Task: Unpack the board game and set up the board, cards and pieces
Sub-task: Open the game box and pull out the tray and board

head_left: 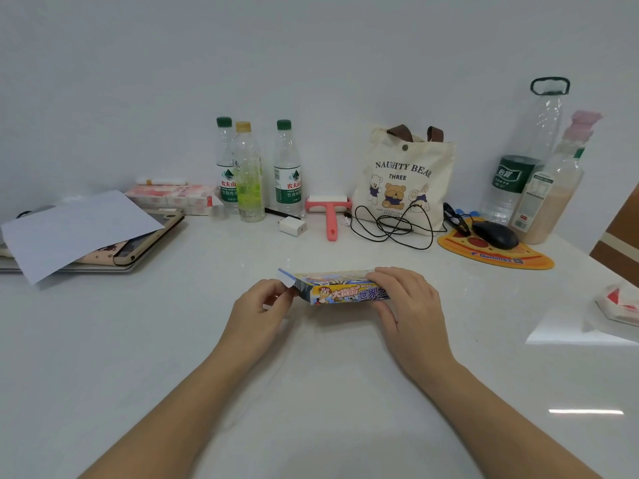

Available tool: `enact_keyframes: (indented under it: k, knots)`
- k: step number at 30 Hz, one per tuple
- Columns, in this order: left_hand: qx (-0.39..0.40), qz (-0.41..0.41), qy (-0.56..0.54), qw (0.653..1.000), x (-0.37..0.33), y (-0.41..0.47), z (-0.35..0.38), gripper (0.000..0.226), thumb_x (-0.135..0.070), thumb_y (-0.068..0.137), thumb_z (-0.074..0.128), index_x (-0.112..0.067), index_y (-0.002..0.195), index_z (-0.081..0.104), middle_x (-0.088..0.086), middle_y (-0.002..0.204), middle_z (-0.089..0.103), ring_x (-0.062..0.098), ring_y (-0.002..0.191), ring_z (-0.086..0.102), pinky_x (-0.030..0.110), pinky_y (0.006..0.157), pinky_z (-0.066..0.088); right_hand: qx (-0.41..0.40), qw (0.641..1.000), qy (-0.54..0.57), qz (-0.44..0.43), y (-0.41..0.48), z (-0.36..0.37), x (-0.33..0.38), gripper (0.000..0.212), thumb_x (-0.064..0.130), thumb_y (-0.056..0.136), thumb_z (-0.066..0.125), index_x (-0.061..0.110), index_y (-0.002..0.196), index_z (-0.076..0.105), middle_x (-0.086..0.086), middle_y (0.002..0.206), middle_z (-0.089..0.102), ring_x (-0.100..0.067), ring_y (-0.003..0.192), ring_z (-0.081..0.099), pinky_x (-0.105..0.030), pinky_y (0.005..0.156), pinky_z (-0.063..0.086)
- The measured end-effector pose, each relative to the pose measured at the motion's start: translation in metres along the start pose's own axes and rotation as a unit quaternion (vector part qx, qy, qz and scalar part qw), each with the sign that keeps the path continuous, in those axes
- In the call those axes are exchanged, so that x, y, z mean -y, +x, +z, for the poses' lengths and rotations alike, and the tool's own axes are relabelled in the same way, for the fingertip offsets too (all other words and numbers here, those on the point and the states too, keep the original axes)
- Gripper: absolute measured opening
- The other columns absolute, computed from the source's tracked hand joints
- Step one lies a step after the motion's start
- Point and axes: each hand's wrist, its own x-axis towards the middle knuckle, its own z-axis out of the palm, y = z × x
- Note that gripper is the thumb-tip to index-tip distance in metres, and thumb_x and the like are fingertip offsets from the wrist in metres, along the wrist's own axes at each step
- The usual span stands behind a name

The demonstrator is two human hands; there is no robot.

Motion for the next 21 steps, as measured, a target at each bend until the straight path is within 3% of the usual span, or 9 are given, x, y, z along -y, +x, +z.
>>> enact_keyframes:
  k: [3, 8, 15, 21]
  knots:
    - [0.005, -0.027, -0.005, 1.0, -0.001, 0.001, -0.001, 0.036, -0.014, 0.093, 0.052, -0.029, 0.063, 0.063, -0.01, 0.061, 0.059, 0.009, 0.056, 0.053, 0.021, 0.054, 0.043, -0.002, 1.0, 0.006, -0.003, -0.001, 0.001, 0.0, 0.036, 0.03, 0.085, 0.048, 0.024, 0.117, 0.06, 0.005, 0.12, 0.061, -0.019, 0.113, 0.053, -0.038, 0.091, 0.04]
    - [0.026, -0.167, -0.079, 0.983, -0.006, 0.001, 0.0, 0.032, -0.014, 0.096, 0.05, -0.005, 0.067, 0.06, 0.003, 0.049, 0.056, 0.015, 0.036, 0.046, 0.019, 0.036, 0.035, -0.009, 0.999, 0.011, -0.031, 0.0, 0.002, 0.001, 0.031, 0.029, 0.086, 0.049, 0.023, 0.114, 0.06, 0.002, 0.119, 0.062, -0.021, 0.112, 0.054, -0.043, 0.093, 0.042]
    - [0.057, -0.341, -0.218, 0.913, -0.019, 0.003, -0.008, 0.033, -0.013, 0.094, 0.054, -0.007, 0.061, 0.054, -0.002, 0.04, 0.049, 0.004, 0.029, 0.04, 0.01, 0.03, 0.031, -0.008, 0.997, 0.025, -0.073, -0.002, 0.004, 0.005, 0.029, 0.024, 0.085, 0.052, 0.025, 0.114, 0.057, 0.002, 0.119, 0.062, -0.021, 0.113, 0.055, -0.049, 0.092, 0.044]
    - [0.057, -0.377, -0.263, 0.886, -0.018, 0.005, -0.009, 0.023, -0.014, 0.096, 0.048, -0.006, 0.077, 0.058, -0.002, 0.042, 0.049, 0.004, 0.029, 0.041, 0.011, 0.029, 0.034, 0.008, 0.997, 0.035, -0.068, -0.002, 0.001, 0.009, 0.034, 0.022, 0.081, 0.051, 0.028, 0.114, 0.053, 0.005, 0.121, 0.063, -0.019, 0.117, 0.054, -0.048, 0.091, 0.044]
